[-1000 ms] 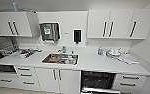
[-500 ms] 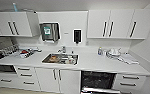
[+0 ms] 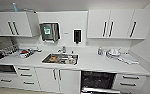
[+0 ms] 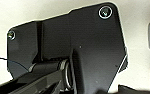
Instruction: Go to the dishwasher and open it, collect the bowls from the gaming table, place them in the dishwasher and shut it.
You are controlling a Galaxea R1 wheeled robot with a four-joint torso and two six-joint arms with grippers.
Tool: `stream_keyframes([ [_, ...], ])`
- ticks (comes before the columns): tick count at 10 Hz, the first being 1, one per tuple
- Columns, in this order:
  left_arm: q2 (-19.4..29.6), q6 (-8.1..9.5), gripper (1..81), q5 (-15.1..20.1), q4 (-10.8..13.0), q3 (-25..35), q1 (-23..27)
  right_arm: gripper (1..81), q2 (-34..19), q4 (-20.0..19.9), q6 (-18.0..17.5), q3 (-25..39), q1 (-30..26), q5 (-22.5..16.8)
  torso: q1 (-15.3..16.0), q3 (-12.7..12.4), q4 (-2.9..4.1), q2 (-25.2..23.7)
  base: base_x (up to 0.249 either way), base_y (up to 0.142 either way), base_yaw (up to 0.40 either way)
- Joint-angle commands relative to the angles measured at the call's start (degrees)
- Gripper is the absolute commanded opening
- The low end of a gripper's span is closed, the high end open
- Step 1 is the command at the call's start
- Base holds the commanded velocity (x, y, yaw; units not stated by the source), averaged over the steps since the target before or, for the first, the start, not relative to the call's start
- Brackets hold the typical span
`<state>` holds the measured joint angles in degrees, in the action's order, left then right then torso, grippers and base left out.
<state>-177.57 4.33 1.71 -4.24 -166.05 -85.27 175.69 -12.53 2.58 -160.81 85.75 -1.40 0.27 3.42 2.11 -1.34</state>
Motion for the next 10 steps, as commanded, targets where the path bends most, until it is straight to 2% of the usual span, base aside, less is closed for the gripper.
stream_keyframes([
  [1, 0.64, -0.8, 81.1, 2.95, 0.62, -0.24, 2.7, 81.1, -0.58, 5.57, 0.32, 4.37, -3.17, -3.08, 0.0, 0.0, 0.0, 0.0, 0.0, 0.0, 0.0],
  [2, 0.46, -2.31, 81.1, 2.95, 3.88, -0.24, 2.7, 81.1, -0.32, 6.29, 0.32, 4.28, -3.17, -3.08, 0.0, 0.0, 0.0, 0.0, 0.0, 0.0, 0.0],
  [3, 0.37, -2.39, 81.1, 2.86, 4.86, -0.16, 2.7, 81.1, -0.4, 6.03, 0.05, 4.11, -3.25, -2.99, 0.0, 0.0, 0.0, 0.0, 0.0, 0.0, 0.0],
  [6, -0.16, -2.39, 81.1, 1.11, 5.38, 0.64, 3.14, 81.1, -0.49, 6.03, 0.05, 3.84, -3.61, -2.9, 0.0, 0.0, 0.0, 0.0, 0.0, 0.0, 0.0],
  [10, -0.25, -2.31, 81.1, 1.19, 5.21, 0.64, 3.4, 81.1, -0.58, 5.94, 0.05, 3.76, -3.61, -2.9, 0.0, 0.0, 0.0, 0.0, 0.0, 0.0, 0.0],
])
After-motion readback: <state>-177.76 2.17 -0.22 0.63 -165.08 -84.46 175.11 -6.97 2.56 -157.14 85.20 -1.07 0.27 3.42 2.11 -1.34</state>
